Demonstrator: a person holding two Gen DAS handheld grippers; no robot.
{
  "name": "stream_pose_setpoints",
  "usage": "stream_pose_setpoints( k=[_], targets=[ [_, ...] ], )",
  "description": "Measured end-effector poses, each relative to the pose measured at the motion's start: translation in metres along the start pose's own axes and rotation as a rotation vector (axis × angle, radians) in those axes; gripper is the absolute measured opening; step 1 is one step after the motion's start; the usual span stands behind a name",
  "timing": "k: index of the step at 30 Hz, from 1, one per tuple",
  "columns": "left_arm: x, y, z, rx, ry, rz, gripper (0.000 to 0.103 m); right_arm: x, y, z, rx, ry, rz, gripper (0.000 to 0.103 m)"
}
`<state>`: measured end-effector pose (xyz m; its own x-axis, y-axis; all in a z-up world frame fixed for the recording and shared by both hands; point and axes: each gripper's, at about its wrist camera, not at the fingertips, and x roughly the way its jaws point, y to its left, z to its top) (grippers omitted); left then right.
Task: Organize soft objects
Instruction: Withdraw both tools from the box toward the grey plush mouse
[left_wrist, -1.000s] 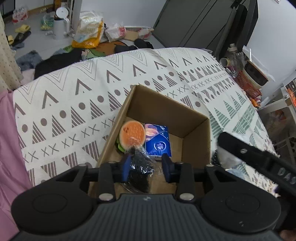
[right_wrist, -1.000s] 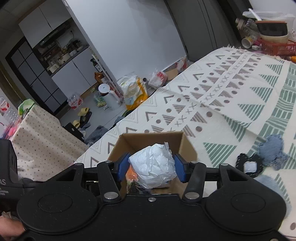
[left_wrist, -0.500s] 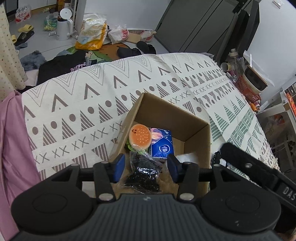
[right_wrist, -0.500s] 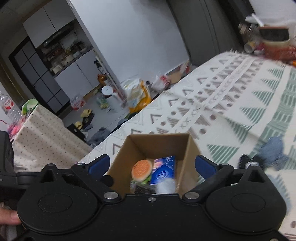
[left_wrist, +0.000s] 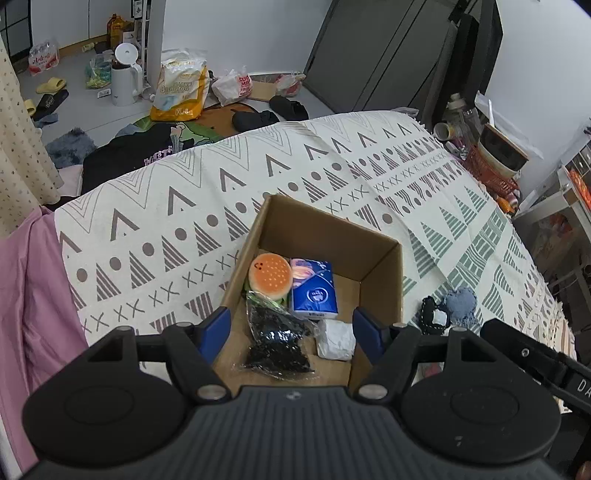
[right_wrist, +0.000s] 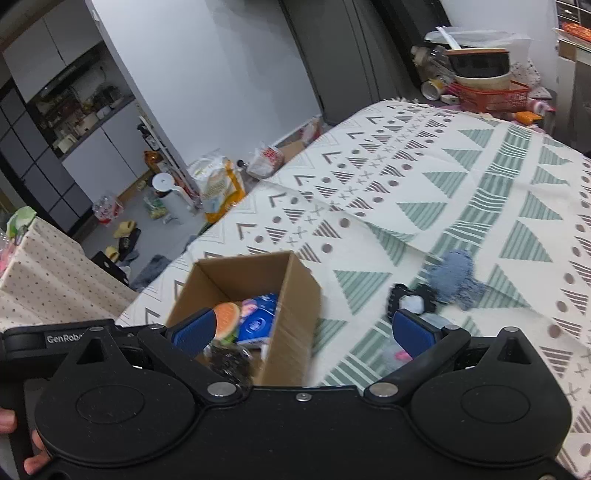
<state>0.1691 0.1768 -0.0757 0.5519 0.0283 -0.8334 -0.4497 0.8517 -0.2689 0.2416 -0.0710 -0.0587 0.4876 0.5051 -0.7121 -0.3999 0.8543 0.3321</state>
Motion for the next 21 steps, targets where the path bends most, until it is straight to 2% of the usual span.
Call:
stream_pose_setpoints(
  k=[13, 21],
  targets=[
    [-0.016, -0.049, -0.019, 0.091, -0.02, 0.003, 0.071, -0.032, -0.029, -0.002, 0.036, -0.008, 0.008, 0.103],
    [-0.021, -0.079, -0.032, 0.135, -0.012, -0.028, 0.071, -0.058, -0.05, -0.014, 0.052, -0.047, -0.009, 0.103]
  ],
)
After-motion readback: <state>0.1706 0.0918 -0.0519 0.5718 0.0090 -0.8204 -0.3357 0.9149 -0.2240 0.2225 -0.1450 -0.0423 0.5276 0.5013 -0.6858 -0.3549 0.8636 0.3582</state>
